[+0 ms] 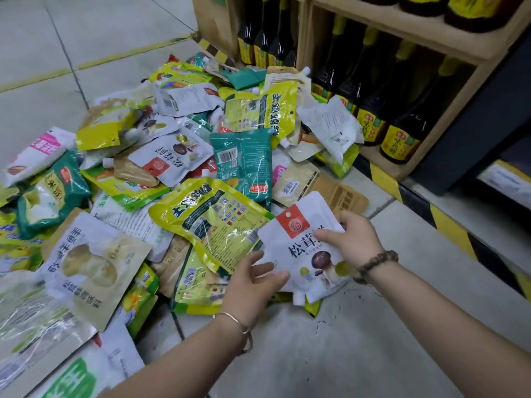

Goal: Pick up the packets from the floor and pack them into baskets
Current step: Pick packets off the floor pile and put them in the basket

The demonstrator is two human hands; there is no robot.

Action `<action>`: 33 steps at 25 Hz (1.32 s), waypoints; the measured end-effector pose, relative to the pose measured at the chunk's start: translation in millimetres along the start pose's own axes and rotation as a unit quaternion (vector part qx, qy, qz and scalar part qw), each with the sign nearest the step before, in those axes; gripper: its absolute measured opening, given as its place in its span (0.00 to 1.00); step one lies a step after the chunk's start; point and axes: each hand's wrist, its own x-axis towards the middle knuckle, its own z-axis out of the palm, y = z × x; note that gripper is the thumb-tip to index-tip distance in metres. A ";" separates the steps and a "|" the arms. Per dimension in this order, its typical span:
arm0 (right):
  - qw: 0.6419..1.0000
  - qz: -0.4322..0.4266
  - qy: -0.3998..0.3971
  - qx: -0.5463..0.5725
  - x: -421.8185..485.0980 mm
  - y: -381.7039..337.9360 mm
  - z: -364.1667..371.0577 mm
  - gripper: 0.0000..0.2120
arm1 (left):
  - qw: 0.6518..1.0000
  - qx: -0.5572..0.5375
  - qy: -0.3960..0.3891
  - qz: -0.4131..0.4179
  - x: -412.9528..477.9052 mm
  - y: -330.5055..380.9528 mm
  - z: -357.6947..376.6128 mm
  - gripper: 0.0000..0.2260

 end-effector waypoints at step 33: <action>0.899 -0.041 -0.134 -0.415 39.0 -52.8 150.5 0.39 | 0.923 -0.241 0.297 -0.033 20.3 -54.8 -104.7 0.12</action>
